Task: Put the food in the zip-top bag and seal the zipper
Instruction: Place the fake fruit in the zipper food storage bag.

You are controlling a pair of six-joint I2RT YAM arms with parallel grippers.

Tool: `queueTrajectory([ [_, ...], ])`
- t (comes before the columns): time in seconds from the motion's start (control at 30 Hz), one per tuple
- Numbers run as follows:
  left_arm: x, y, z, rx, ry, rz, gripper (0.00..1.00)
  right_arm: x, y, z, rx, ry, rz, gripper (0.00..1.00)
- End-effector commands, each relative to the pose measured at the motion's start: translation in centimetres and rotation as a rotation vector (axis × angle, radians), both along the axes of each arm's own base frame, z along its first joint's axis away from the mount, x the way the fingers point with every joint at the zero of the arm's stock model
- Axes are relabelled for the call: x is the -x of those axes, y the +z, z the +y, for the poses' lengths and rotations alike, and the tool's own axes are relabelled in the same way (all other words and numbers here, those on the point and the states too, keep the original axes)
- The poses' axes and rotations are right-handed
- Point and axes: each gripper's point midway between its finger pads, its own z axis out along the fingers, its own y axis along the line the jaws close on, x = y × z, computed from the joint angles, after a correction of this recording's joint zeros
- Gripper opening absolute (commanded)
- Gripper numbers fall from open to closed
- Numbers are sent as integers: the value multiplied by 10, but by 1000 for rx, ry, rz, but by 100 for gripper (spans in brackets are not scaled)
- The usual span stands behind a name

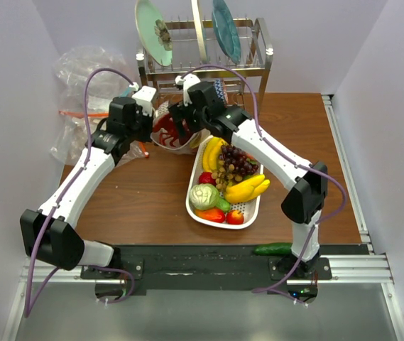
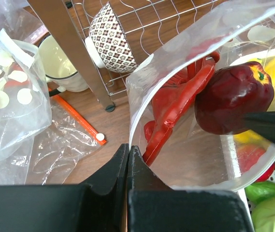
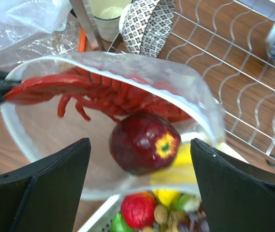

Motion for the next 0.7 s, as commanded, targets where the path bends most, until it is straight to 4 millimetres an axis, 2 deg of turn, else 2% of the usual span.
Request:
queueTrajectory([
  [0.0,-8,26,-1,26,-3,-63,0,17,67,-33,-25,-49,-99,84],
  [0.03,-8,25,-1,26,-4,-60,0,21,74,-42,-19,-58,-111,84],
  [0.1,-8,25,-1,26,-4,-60,0,24,73,-54,22,-79,-119,80],
  [0.13,-8,25,-1,26,-4,-60,0,24,71,-63,57,-108,-120,80],
  [0.27,-9,24,-2,25,-6,-59,0,22,61,-78,144,-130,-112,71],
  [0.37,-10,23,-2,22,-5,-55,0,22,47,-76,157,-85,-57,69],
  [0.47,-10,23,-1,19,-4,-54,0,25,39,-66,138,-25,-18,67],
  [0.67,-9,22,-1,18,-4,-51,0,18,19,-52,174,35,-4,64],
])
